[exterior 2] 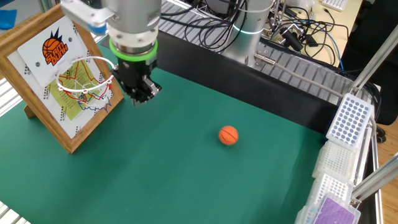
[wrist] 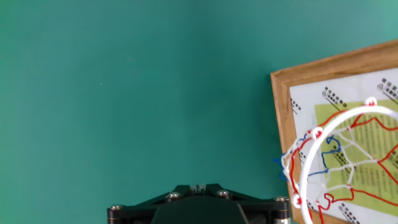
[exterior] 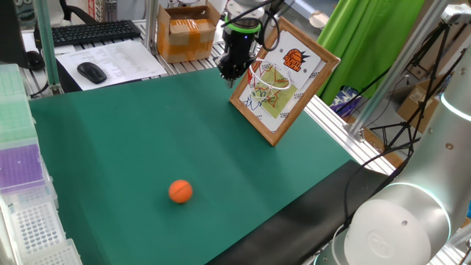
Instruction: Grab a basketball, release it and shoot it into the basket
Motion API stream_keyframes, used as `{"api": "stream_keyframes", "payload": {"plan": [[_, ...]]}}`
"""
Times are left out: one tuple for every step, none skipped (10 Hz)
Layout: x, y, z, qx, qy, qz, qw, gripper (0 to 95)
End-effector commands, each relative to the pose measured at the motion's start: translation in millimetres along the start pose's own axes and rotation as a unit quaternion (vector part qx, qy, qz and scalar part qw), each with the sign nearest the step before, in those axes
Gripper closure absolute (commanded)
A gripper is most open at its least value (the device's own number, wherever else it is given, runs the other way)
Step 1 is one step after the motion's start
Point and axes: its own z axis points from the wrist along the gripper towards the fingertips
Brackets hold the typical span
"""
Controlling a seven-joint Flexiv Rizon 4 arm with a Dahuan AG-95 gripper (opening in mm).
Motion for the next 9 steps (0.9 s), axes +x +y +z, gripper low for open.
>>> {"api": "stream_keyframes", "payload": {"plan": [[3.6,2.0,0.6,-0.012,-0.001,0.003,0.9999,95.0],[3.5,2.5,1.2,-0.015,-0.001,0.007,0.9999,95.0],[3.8,2.7,1.3,-0.016,-0.002,0.01,0.9998,95.0],[4.2,3.1,1.2,-0.016,-0.003,0.014,0.9998,95.0],[4.7,3.4,1.2,-0.017,-0.003,0.015,0.9997,95.0],[6.6,4.0,1.9,-0.017,-0.002,0.016,0.9997,95.0],[7.6,4.3,2.5,-0.018,-0.002,0.016,0.9997,95.0],[7.7,4.4,2.6,-0.019,-0.002,0.016,0.9997,95.0],[7.7,4.4,2.6,-0.021,-0.001,0.017,0.9996,95.0]]}}
